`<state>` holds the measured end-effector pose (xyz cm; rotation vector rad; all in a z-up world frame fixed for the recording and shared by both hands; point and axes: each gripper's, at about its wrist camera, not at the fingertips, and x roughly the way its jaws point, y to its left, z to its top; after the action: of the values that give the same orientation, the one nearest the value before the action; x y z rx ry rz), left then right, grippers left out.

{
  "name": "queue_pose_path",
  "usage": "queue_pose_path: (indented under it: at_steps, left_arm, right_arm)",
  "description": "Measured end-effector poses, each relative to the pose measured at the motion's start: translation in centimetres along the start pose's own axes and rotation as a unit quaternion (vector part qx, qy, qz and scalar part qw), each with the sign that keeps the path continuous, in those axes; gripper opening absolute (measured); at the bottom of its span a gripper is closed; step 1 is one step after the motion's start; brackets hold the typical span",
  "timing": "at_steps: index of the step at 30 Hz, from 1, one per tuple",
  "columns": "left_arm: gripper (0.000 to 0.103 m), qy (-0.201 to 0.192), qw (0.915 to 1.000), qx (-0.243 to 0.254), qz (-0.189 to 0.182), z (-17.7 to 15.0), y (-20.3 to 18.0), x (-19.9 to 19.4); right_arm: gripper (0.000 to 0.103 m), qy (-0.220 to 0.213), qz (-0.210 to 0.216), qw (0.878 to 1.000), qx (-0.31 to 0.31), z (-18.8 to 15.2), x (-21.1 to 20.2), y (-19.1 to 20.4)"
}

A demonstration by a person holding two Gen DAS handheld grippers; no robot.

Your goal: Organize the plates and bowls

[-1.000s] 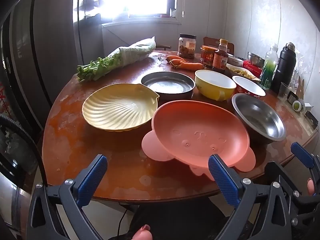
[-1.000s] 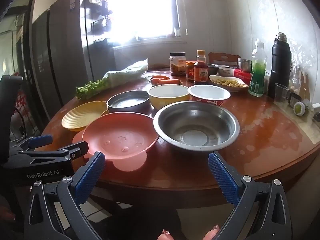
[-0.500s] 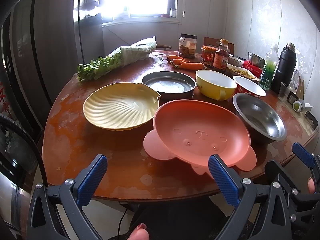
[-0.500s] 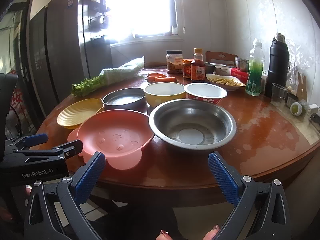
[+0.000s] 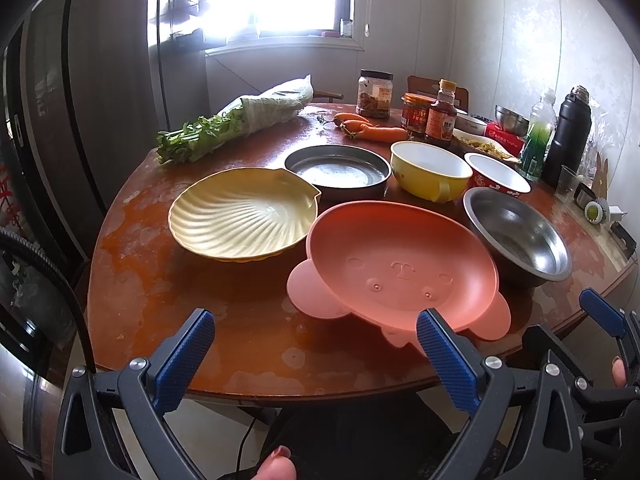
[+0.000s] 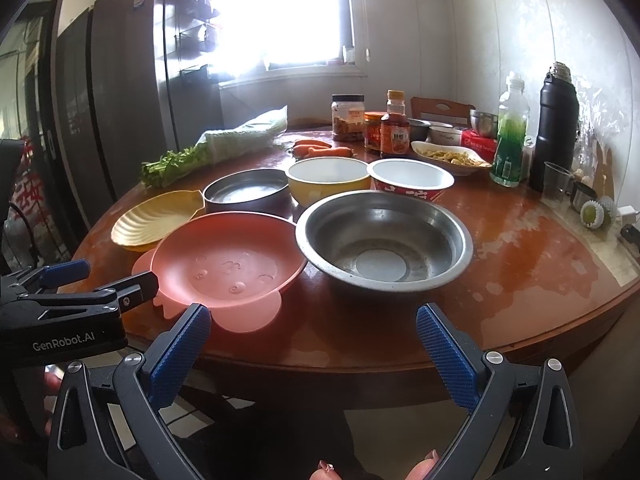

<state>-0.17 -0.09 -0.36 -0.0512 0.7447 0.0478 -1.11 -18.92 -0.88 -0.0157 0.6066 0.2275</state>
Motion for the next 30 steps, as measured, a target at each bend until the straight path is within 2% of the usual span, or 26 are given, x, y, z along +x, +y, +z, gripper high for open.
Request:
queue_pose_path:
  at_steps: [17,26,30]
  left_arm:
    - [0.102,-0.006,1.0,-0.007,-0.003,0.2,0.6,-0.3]
    - [0.102,-0.012,0.9994,-0.031,0.006,1.2,3.9,-0.3]
    - [0.102,-0.021,0.9986,-0.045,0.016,2.0,6.1,-0.3]
  right_arm:
    - [0.103,-0.001,0.004,1.0,-0.005,0.5,0.4,0.5]
    - [0.103,-0.013,0.027,0.999,-0.013,2.7,0.8,2.0]
    - [0.103,-0.019,0.053,0.998,-0.021,4.5,1.3,3.3]
